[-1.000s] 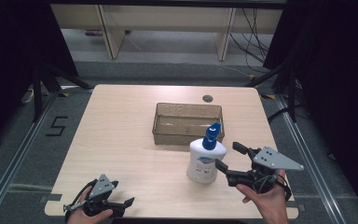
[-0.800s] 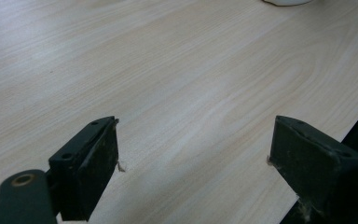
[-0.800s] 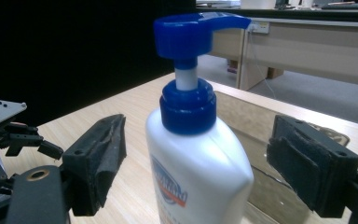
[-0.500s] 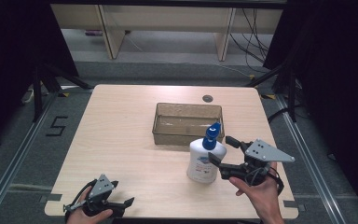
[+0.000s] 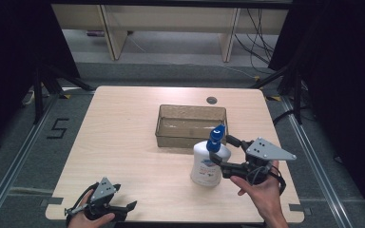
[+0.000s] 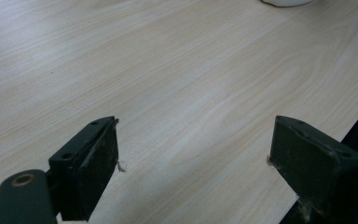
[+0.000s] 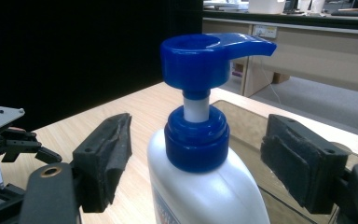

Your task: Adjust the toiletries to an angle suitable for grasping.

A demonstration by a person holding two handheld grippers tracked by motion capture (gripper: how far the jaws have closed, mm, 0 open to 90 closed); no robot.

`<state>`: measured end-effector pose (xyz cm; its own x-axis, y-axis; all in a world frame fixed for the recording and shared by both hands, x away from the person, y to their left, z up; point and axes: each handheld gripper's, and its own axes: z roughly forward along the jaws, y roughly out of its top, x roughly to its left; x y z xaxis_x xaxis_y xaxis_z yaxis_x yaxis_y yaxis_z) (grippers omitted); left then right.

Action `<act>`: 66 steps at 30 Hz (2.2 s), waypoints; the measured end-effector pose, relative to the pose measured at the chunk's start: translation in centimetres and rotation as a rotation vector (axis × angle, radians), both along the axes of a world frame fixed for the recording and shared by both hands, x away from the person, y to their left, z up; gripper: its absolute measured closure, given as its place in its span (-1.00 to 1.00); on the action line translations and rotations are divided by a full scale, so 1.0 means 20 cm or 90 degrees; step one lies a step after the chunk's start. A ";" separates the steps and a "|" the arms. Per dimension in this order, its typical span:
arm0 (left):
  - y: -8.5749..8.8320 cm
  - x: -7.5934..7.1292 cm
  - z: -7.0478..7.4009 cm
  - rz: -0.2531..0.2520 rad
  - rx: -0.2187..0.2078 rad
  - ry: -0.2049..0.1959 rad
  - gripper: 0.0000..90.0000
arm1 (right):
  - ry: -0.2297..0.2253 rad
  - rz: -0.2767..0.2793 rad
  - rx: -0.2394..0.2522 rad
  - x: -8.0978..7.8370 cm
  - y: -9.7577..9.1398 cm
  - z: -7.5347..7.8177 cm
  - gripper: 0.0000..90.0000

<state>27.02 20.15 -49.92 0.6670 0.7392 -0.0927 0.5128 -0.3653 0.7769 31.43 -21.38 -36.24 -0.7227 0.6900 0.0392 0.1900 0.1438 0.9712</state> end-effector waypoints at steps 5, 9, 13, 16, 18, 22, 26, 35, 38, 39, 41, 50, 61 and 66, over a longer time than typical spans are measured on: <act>0.00 0.00 0.00 0.000 0.000 0.000 -0.67 | -0.003 -0.003 -0.007 0.02 0.01 0.00 -0.44; 0.00 0.00 0.00 0.000 0.000 0.000 -0.67 | 0.000 -0.005 -0.003 0.03 0.02 0.00 -0.42; 0.00 0.00 0.00 0.000 0.000 0.000 -0.67 | 0.001 -0.003 -0.006 0.04 0.03 0.00 -0.40; 0.00 0.00 0.00 0.000 0.000 0.000 -0.67 | -0.010 -0.005 -0.011 0.05 0.03 0.00 -0.37; 0.00 0.00 0.00 -0.001 0.000 0.000 -0.67 | -0.008 -0.002 -0.012 0.05 0.04 0.00 -0.35; 0.00 0.00 0.00 0.000 0.000 0.000 -0.67 | -0.018 0.001 -0.014 0.07 0.05 0.00 -0.30; 0.00 0.00 0.00 0.000 0.000 0.000 -0.67 | -0.015 -0.003 -0.007 0.07 0.05 0.01 -0.24; 0.00 0.00 0.00 0.001 0.001 0.001 -0.67 | -0.016 0.009 -0.007 0.08 0.07 0.01 -0.08; 0.00 0.00 0.00 0.001 0.002 0.002 -0.67 | -0.024 0.014 -0.005 0.08 0.08 0.01 0.00; 0.00 0.00 0.00 0.001 0.001 0.001 -0.67 | -0.032 0.011 -0.008 0.09 0.08 0.01 0.04; 0.00 0.00 0.00 0.001 0.001 0.001 -0.67 | -0.026 0.014 -0.003 0.08 0.08 0.01 0.06; 0.00 0.00 0.00 0.001 -0.005 0.004 -0.67 | -0.036 0.019 0.002 0.08 0.07 0.02 0.19; 0.00 0.01 0.01 -0.002 0.007 0.001 -0.67 | -0.058 0.025 0.004 0.09 0.07 0.02 0.38; 0.00 0.01 0.01 -0.001 0.004 0.006 -0.67 | -0.060 0.019 0.000 0.08 0.07 0.02 0.38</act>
<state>27.16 20.12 -49.77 0.6675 0.7385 -0.0952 0.5200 -0.3708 0.7695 33.03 -19.96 -35.90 -0.7436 0.6679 -0.0302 0.0933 0.1484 0.9845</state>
